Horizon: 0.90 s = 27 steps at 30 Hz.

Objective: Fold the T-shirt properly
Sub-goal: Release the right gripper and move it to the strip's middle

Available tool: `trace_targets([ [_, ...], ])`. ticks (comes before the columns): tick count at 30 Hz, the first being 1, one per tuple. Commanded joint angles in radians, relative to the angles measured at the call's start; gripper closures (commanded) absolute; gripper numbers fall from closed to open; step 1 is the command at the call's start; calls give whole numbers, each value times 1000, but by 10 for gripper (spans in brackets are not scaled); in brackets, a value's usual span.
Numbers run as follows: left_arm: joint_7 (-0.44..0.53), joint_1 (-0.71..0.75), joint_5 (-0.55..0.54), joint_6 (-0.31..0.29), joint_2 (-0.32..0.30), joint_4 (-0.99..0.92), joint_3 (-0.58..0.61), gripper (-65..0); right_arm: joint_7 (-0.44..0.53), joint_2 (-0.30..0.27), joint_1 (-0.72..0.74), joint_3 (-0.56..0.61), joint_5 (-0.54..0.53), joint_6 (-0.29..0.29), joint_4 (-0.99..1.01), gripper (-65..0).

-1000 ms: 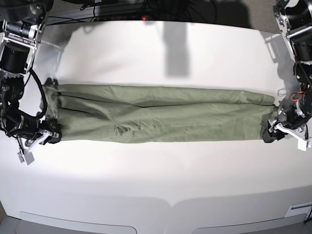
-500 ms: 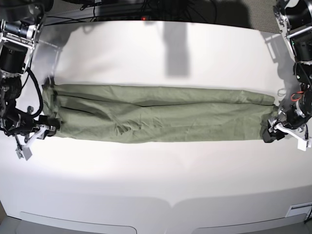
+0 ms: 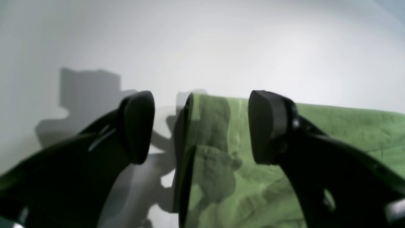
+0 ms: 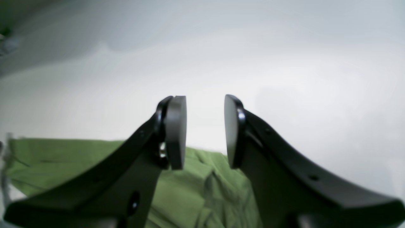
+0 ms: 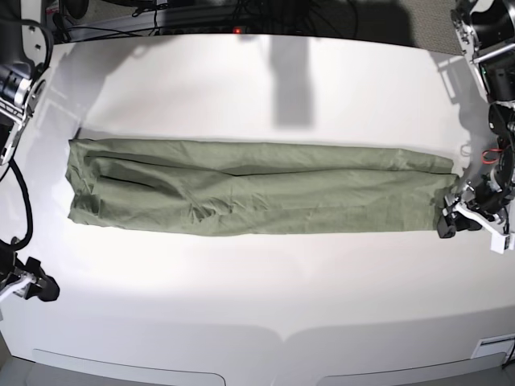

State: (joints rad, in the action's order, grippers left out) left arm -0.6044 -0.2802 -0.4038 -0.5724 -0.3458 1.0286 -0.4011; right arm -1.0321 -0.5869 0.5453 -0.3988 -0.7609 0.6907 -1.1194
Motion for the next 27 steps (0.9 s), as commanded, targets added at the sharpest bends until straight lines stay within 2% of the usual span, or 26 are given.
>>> trace_targets([
  [1,6,-25,-23,-4,-18,26,-3,-450,16,-12,23,-7,0,7,-15,-206],
  [3,-41,-24,-54,-26,-18,44,-3,-450,40,2,19,-7,23,7,-15,-206],
  [5,-76,-25,-113,-126,-17,73,-3,-450,92,26,19,-7,72,7,-15,-206],
  [10,-80,-25,-275,-126,-17,157,-3,-450,119,140,17,6,113,7,-15,-206],
  [13,-80,-24,-274,-126,-18,171,-3,-450,127,215,16,65,160,7,-15,-206],
  [17,-134,-24,-196,-126,-18,171,-3,-450,115,296,4,197,190,7,-48,-206],
  [19,-136,-24,-155,-126,-18,171,-3,-450,117,329,-29,278,209,7,-129,-206],
  [22,-136,-24,-146,-126,-18,171,-3,-450,126,371,-108,371,297,7,-312,-206],
  [24,-127,-24,-156,-126,-18,171,-3,-450,164,394,-184,389,362,7,-436,-206],
  [27,-129,-24,-176,-126,-18,171,-3,-450,229,420,-311,359,447,7,-594,-206],
])
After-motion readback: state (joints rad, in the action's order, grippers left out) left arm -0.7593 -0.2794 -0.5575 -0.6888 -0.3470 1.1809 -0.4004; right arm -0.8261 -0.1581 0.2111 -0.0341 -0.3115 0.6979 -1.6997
